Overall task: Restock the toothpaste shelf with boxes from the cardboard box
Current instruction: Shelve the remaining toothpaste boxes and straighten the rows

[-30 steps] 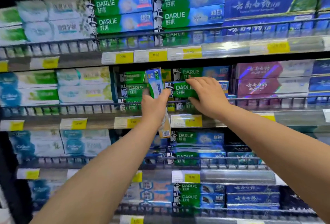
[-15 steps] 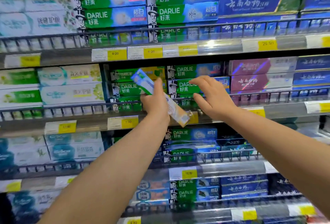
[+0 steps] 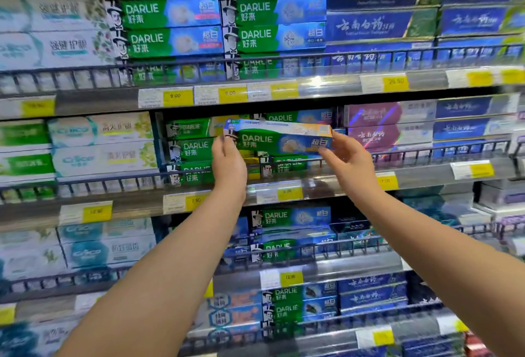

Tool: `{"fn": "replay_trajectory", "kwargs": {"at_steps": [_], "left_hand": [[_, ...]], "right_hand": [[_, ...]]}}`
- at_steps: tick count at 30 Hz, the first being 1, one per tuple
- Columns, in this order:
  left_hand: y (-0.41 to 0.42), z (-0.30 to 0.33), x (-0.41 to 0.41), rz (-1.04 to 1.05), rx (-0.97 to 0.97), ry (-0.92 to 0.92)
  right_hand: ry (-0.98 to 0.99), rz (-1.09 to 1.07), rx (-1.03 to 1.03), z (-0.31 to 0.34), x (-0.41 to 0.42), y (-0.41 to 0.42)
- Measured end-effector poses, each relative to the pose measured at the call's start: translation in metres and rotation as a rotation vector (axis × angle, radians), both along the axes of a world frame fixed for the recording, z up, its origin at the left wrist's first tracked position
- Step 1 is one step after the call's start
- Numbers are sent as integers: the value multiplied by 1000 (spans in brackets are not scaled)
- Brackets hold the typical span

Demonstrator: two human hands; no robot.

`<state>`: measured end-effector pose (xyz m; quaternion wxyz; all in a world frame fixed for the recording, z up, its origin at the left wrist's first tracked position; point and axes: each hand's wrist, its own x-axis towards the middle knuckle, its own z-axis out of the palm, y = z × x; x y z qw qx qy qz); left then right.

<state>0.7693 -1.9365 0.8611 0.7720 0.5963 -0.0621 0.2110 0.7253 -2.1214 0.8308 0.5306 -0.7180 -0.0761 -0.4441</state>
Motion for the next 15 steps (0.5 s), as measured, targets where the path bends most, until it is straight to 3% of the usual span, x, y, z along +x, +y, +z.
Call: {"fn": "replay_trajectory", "kwargs": {"at_steps": [5, 11, 15], "left_hand": [[-1, 4, 6, 138, 386, -122], [-7, 16, 20, 202, 448, -152], [-18, 20, 18, 97, 681, -106]], "right_hand": [[-59, -52, 193, 29, 12, -12], [-35, -167, 263, 40, 22, -20], [8, -245, 279, 38, 27, -22]]}}
